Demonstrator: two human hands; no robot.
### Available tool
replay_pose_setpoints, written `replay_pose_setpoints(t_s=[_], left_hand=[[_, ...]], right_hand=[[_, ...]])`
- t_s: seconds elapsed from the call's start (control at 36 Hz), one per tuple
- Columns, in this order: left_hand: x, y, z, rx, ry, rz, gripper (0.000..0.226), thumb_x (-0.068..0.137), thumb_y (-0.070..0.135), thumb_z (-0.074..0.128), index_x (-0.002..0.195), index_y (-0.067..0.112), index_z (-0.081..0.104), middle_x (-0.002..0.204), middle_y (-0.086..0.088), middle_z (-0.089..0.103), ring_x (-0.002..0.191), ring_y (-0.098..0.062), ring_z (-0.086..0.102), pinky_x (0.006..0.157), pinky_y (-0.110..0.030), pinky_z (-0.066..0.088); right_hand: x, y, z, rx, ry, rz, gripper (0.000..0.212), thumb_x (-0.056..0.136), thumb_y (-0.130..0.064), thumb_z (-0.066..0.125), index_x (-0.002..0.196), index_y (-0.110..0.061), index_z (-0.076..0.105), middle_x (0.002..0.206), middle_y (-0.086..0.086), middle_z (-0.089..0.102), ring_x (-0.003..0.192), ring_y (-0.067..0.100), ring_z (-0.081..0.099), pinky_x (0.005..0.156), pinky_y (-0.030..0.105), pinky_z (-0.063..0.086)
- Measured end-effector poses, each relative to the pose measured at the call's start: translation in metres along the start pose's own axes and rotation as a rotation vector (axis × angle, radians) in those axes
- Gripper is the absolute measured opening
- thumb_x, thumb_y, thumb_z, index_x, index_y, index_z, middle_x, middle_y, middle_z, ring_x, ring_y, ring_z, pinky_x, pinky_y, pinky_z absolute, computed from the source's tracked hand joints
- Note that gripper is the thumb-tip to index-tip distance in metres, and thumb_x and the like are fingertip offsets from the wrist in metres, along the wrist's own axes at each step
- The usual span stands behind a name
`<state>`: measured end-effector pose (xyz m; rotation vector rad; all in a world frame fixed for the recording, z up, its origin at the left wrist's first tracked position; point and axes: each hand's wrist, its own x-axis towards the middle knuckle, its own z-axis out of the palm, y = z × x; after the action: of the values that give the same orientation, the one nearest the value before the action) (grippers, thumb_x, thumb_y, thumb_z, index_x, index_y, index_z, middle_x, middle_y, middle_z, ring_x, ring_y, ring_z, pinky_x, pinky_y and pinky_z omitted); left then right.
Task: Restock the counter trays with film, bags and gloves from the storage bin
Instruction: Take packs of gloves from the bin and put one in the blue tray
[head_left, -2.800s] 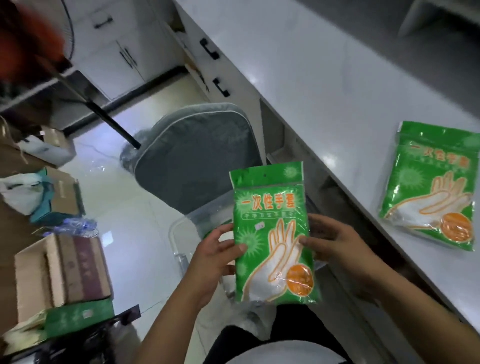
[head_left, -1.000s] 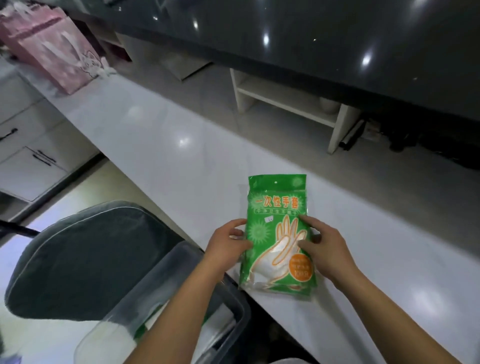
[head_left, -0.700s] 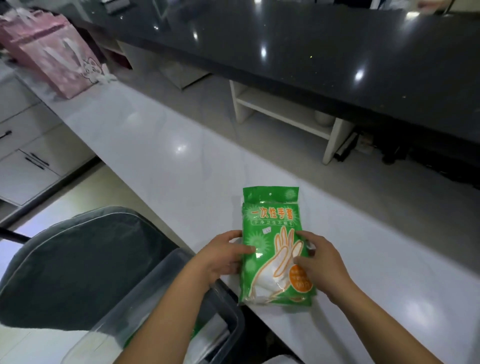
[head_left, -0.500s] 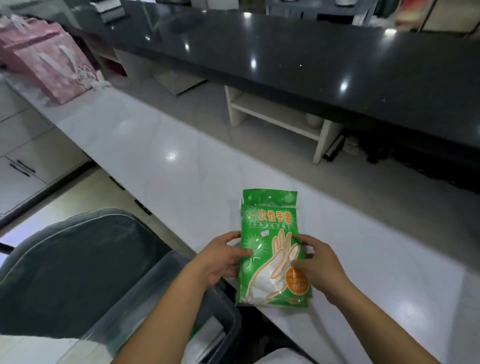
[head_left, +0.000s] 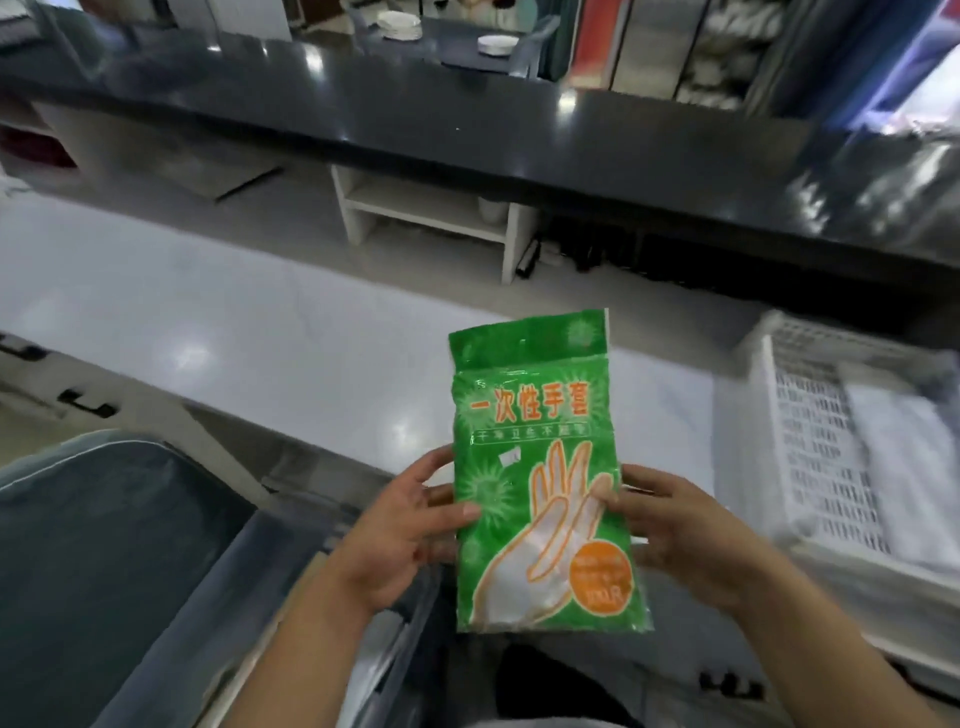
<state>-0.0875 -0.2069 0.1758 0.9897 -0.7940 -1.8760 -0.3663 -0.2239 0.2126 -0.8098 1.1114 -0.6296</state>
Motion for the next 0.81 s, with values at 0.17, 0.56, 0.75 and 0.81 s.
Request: replay_pose_setpoints(t_s=[0.17,0.56,0.75,0.81], left_hand=[[-0.018,-0.047,0.033,-0.039,-0.201,-0.086,0.064,0.067,0.007,0.085,0.124,0.029,0.064,0.118,-0.014,0.07,0.1,-0.028,0.071,0.067,-0.037,0.061],[-0.049,-0.107,0.141,0.017,-0.397,-0.183,0.072,0.067,-0.001,0.085,0.131,0.023,0.061,0.124,-0.027,0.065,0.102,-0.04,0.069,0.072,-0.043,0.062],[-0.041,-0.137,0.241,0.118,-0.337,-0.127,0.067,0.073,-0.01,0.071,0.133,0.019,0.059,0.123,-0.023,0.067,0.105,-0.038,0.068,0.08,-0.049,0.059],[-0.038,-0.15,0.274,0.154,-0.303,-0.102,0.07,0.069,-0.006,0.075,0.132,0.022,0.06,0.123,-0.019,0.068,0.106,-0.039,0.068,0.081,-0.05,0.057]], right_hand=[[-0.093,0.045,-0.002,0.045,0.225,-0.048,0.036,0.071,-0.005,0.075,0.107,-0.008,0.073,0.107,0.017,0.074,0.084,0.027,0.074,0.061,0.033,0.058],[-0.223,0.088,-0.058,0.066,0.353,0.025,0.033,0.077,-0.014,0.076,0.11,-0.012,0.073,0.117,0.019,0.071,0.107,0.04,0.065,0.098,0.056,0.047],[-0.278,0.089,-0.139,0.088,0.427,-0.092,0.022,0.076,-0.013,0.076,0.098,-0.013,0.077,0.108,0.018,0.074,0.096,0.036,0.071,0.084,0.05,0.052],[-0.298,0.091,-0.168,0.071,0.438,-0.127,0.02,0.074,-0.012,0.076,0.093,-0.014,0.078,0.106,0.016,0.075,0.097,0.035,0.072,0.088,0.053,0.054]])
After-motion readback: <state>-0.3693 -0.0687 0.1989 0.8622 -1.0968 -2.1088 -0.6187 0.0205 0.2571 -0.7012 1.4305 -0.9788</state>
